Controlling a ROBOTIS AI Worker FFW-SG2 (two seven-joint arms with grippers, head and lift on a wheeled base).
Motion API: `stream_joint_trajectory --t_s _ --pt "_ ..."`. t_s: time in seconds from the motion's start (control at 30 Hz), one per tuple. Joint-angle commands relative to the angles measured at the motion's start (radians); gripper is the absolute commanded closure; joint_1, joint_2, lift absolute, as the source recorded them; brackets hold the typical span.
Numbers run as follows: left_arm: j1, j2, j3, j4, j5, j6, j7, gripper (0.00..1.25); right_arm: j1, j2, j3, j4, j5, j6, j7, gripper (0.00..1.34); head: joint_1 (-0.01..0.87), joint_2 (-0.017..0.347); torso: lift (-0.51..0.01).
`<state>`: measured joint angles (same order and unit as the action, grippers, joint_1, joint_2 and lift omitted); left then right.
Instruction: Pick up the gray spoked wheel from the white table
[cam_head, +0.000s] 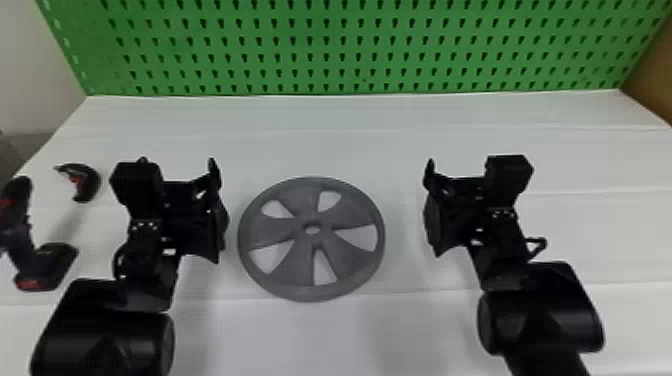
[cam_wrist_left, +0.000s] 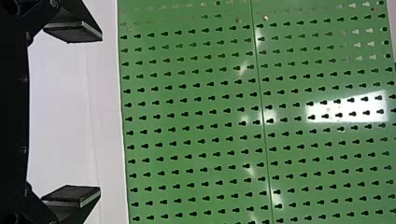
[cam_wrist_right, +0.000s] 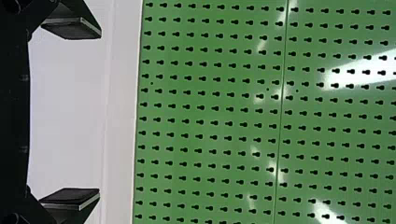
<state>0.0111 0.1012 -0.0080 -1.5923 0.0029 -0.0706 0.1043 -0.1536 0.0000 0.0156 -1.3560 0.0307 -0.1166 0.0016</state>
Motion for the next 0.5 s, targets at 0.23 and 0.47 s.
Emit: stream_joint_trajectory --t_s 0.23,0.47 --pt "-0.002 0.0 -0.001 0.0 0.003 0.0 0.0 0.13 -0.001 0.001 0.001 0.0 0.0 0.0 0.0 0.11 0.767 0.037 -0.107" --pt "-0.002 0.0 -0.003 0.0 0.003 0.0 0.0 0.13 -0.003 0.001 0.001 0.0 0.0 0.0 0.0 0.11 0.767 0.037 -0.107"
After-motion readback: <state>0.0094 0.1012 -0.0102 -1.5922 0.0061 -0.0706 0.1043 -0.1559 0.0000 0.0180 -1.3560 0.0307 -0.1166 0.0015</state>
